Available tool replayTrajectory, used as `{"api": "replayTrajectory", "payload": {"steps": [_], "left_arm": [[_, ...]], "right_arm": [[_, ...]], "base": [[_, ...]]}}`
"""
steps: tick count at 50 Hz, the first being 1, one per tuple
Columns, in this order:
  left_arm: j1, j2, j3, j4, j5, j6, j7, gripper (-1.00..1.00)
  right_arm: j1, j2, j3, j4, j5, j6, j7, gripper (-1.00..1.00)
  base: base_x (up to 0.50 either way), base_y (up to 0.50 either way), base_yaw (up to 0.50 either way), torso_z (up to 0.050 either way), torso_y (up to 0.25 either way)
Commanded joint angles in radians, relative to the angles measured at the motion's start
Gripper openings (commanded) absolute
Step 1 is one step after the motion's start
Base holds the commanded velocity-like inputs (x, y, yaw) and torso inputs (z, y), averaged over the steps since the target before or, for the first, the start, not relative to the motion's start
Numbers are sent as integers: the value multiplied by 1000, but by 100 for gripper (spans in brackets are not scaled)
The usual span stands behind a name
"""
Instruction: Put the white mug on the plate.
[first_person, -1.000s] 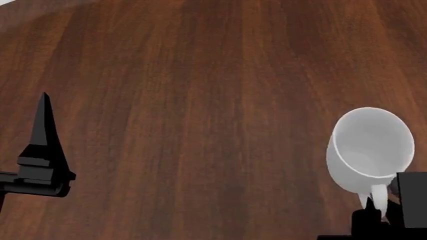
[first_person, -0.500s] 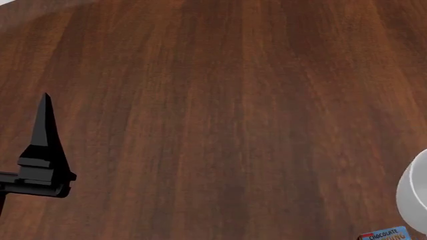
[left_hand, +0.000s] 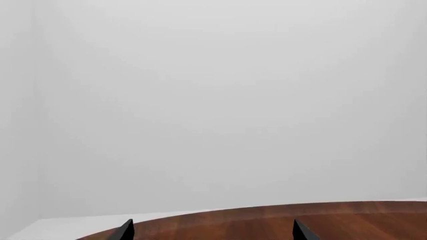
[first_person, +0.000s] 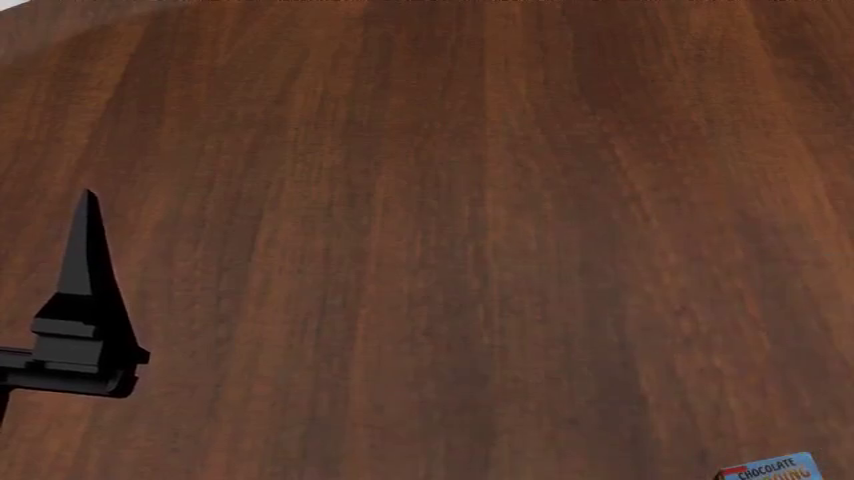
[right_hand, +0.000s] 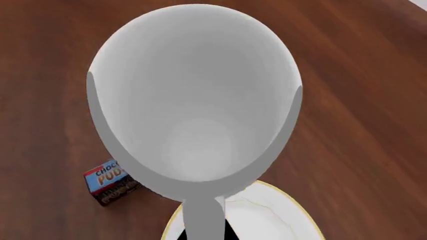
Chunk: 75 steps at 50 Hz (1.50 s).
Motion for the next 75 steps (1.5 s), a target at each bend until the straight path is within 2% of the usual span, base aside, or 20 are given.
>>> {"api": "replayTrajectory", "payload": {"steps": [1, 32, 75], "left_arm": [[-1, 0, 4, -6, -1, 5, 0, 100], [-9, -1, 23, -12, 2, 6, -5, 100], [-16, -6, 36, -16, -2, 4, -16, 100]], "right_arm": [[-78, -20, 46, 18, -43, -58, -29, -100], [-207, -88, 63, 138, -149, -233, -126, -100], [-273, -152, 1, 205, -203, -325, -176, -100]], "base": [[0, 0, 0, 0, 0], [0, 0, 0, 0, 0], [0, 0, 0, 0, 0]]}}
